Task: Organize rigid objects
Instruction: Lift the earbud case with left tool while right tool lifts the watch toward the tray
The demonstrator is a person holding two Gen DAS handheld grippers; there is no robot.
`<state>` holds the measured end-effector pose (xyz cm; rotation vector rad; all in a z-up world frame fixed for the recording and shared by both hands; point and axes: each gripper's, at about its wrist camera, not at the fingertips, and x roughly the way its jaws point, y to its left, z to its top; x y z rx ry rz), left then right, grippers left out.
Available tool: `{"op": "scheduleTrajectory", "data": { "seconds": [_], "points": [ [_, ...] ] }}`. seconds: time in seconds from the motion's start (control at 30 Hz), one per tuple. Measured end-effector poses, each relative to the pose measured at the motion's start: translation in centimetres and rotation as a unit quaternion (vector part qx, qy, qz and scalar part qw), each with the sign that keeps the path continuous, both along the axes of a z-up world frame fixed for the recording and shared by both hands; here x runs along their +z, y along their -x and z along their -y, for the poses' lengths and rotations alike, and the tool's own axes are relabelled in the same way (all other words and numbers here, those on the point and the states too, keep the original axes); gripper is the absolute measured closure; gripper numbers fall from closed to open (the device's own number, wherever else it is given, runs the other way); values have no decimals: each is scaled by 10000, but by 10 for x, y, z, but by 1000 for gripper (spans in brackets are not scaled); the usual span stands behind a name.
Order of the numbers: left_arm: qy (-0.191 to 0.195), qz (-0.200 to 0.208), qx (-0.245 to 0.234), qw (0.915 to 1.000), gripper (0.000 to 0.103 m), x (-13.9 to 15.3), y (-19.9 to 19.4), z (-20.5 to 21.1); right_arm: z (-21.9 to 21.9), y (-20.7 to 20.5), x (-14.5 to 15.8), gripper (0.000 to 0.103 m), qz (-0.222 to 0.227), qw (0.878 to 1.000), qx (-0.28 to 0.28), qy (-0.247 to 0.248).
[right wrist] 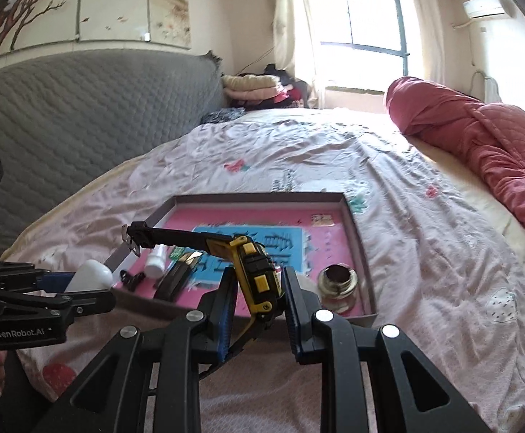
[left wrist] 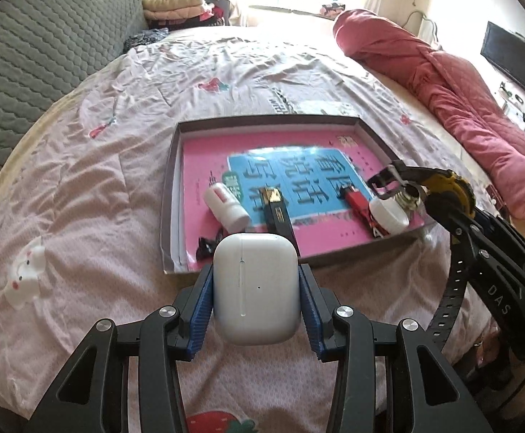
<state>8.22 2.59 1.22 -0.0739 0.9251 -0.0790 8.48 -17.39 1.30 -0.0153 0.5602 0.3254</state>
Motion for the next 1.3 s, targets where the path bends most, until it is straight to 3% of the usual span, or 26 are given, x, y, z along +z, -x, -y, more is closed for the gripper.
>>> {"op": "scheduleTrajectory", "data": {
  "seconds": [0.63,0.97,1.3],
  "points": [
    [33,199,311,9993,57,3,-33,-16,8,-30,27,78,498,9971,-549,-155],
    [-9,208,676,9975,57,-1,-50,-46,3,-47,24,78,544,9962,-671,-87],
    [11,51,511,9987,57,-20,-66,-27,5,-65,9,78,374,9970,-673,-29]
  ]
}}
